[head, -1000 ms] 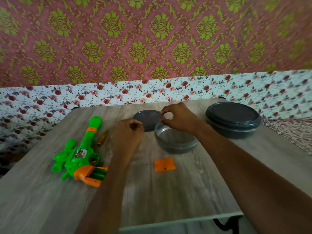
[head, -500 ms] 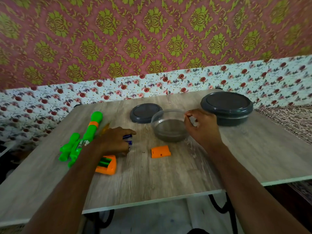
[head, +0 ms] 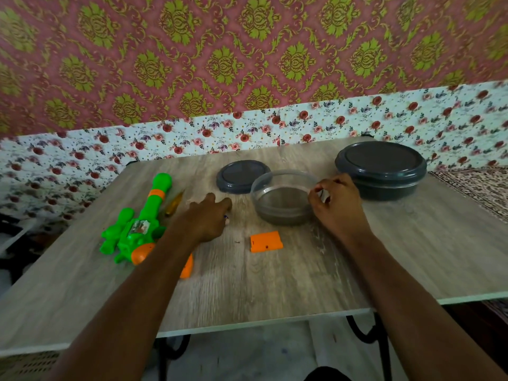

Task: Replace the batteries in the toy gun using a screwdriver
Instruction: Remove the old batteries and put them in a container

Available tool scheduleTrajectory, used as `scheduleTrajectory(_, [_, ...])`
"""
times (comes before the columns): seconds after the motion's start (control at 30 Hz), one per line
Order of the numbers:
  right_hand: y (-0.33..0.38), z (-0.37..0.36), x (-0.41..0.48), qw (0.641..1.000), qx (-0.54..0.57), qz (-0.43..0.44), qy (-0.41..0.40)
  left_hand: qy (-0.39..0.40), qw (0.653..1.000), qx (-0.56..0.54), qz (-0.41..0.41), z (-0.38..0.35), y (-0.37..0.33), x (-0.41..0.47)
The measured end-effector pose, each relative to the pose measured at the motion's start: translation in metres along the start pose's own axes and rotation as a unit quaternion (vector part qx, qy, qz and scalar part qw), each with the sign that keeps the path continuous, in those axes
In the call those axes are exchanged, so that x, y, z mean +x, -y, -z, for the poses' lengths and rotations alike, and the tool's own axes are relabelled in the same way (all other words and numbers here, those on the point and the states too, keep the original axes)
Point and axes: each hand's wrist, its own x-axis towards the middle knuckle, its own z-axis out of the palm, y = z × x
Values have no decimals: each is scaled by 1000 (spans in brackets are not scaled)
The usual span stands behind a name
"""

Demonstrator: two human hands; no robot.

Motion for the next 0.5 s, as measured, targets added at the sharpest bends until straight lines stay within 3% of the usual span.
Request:
scheduleTrajectory(0.17, [0, 0, 0, 1000, 0, 11, 0, -37, 992, 116, 25, -8, -18, 2])
scheduleTrajectory(0.5, [-1, -4, 2, 999, 3, 37, -9, -71, 993, 91, -8, -11, -6, 19])
